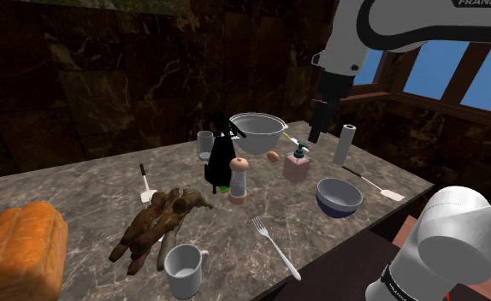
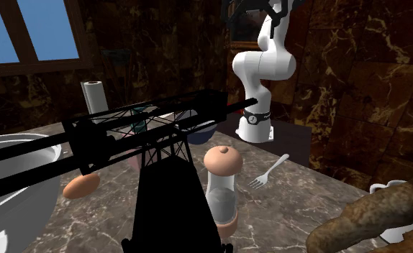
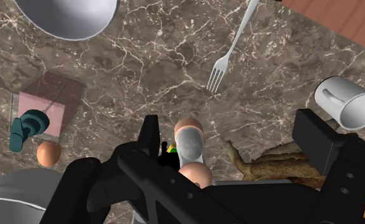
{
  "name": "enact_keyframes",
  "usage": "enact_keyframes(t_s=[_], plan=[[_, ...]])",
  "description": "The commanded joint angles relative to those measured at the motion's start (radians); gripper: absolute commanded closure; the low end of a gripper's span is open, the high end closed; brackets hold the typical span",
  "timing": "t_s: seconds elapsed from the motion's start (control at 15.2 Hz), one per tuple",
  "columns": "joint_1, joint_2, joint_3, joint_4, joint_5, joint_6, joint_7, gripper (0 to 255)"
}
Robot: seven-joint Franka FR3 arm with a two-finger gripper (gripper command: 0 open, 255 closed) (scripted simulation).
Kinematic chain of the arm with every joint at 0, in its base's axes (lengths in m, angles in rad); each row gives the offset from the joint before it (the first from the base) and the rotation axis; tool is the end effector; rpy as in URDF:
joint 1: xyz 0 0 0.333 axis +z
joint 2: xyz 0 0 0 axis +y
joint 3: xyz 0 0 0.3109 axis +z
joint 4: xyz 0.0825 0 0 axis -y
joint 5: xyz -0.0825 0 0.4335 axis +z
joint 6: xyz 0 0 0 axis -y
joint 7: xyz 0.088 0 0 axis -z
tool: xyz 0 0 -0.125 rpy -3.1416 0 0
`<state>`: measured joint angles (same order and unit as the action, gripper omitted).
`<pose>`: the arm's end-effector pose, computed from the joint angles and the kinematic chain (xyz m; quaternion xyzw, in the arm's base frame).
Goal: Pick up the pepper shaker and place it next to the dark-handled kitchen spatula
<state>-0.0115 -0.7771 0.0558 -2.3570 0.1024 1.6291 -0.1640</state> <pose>0.3685 0.0320 0.5702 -0.9947 -0.0947 -0.0263 0.0299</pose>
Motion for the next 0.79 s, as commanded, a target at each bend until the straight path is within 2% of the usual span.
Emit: enact_keyframes(t_s=[0.0, 0.4, 0.73], plan=[[0.000, 0.000, 0.000, 0.000, 0.000, 0.000, 0.000, 0], [-0.014, 0.190, 0.087, 0.018, -0.028, 0.177, 0.082, 0], [-0.035, 0.372, 0.155, 0.073, -0.083, 0.301, 0.167, 0]])
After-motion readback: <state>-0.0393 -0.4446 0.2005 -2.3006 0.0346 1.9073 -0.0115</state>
